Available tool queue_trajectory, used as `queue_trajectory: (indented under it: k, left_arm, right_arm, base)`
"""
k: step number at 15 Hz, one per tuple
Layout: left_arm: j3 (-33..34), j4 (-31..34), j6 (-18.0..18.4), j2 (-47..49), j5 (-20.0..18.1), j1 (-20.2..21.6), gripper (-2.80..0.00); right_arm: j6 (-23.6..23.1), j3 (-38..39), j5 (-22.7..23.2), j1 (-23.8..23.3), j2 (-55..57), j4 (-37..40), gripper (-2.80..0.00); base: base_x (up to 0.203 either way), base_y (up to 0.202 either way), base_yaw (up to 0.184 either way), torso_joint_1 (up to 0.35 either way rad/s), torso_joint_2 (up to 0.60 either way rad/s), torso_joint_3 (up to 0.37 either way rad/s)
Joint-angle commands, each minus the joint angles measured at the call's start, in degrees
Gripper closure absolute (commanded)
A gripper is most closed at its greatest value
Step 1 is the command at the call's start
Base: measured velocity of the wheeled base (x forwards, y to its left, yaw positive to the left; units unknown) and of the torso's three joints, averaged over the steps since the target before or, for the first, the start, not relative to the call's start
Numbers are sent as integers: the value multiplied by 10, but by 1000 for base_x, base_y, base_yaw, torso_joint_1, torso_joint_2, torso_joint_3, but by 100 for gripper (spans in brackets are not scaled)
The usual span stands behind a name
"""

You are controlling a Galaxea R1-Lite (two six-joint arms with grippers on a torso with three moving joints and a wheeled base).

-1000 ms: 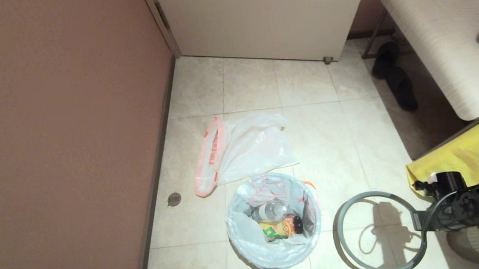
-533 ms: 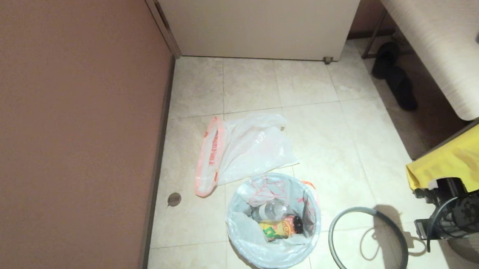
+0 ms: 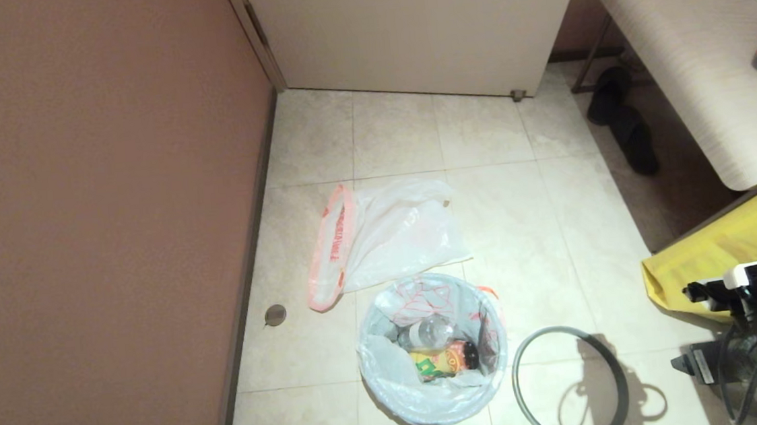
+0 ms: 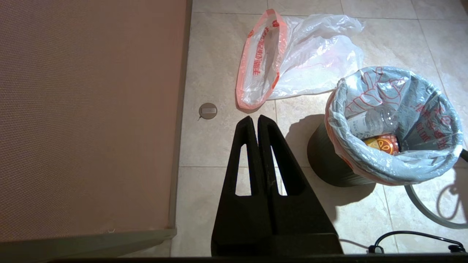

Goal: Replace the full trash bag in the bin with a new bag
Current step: Place the trash can ring on the floor, then place the trash bag on the floor

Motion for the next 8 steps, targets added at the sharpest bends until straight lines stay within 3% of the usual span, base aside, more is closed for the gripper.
queue_trajectory:
  k: [1, 2, 3, 8]
  left_arm:
    - [0, 0, 0, 1, 0, 0, 0]
    - [0, 0, 0, 1, 0, 0, 0]
    - [0, 0, 0, 1, 0, 0, 0]
    - [0, 0, 0, 1, 0, 0, 0]
  right_arm:
    - [15, 13, -2, 68, -130, 56, -280]
    - [29, 10, -7, 98, -151, 88, -280]
    - [41, 4, -22, 121, -159, 114, 0]
    - [85, -39, -30, 149, -105, 130, 0]
  base:
    - [0, 0, 0, 0, 0, 0]
    - [0, 0, 0, 0, 0, 0]
    - [0, 0, 0, 0, 0, 0]
    - [0, 0, 0, 0, 0, 0]
